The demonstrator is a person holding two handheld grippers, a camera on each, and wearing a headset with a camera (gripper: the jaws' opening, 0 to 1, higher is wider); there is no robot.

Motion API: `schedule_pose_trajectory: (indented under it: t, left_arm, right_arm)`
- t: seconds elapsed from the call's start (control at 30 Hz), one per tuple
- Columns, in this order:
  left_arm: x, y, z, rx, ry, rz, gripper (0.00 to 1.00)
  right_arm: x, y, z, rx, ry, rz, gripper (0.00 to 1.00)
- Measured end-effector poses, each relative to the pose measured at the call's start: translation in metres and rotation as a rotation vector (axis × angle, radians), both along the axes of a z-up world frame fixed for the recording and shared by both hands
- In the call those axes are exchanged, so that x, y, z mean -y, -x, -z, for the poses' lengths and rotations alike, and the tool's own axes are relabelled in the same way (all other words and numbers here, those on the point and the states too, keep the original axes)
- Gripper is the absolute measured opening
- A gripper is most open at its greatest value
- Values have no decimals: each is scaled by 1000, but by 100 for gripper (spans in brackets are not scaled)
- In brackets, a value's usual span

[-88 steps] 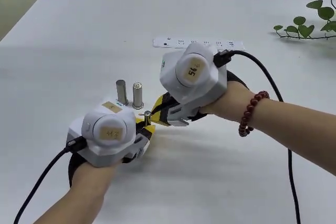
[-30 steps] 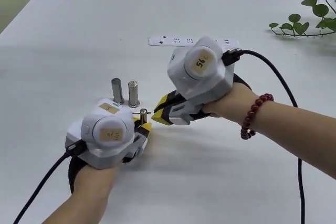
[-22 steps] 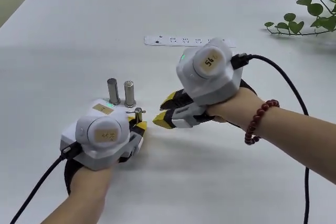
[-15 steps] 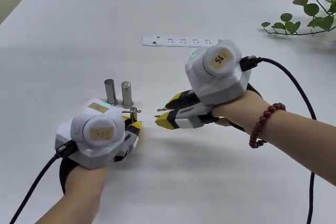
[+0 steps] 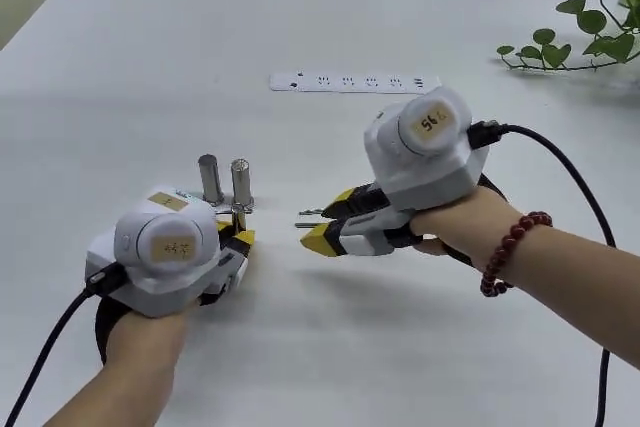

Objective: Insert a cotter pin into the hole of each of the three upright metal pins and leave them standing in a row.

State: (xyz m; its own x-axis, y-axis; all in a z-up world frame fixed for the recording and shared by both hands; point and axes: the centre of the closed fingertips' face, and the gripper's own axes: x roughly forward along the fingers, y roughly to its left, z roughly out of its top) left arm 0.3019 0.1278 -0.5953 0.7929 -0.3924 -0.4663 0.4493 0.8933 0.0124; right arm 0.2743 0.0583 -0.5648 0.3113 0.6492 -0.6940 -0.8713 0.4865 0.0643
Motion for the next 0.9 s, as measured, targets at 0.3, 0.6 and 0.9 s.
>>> schedule_pose_trajectory:
  t: [0.3, 0.6, 0.9]
  left_arm:
    - [0, 0, 2, -4, 3, -4, 6]
    - [-3, 4, 11, -37, -21, -8, 9]
    - [-6, 5, 6, -25, -6, -3, 18]
  right_arm:
    - [1, -2, 2, 2, 7, 2, 22]
    - [3, -1, 3, -3, 3, 9, 23]
    - [1, -5, -2, -8, -36, 34, 24]
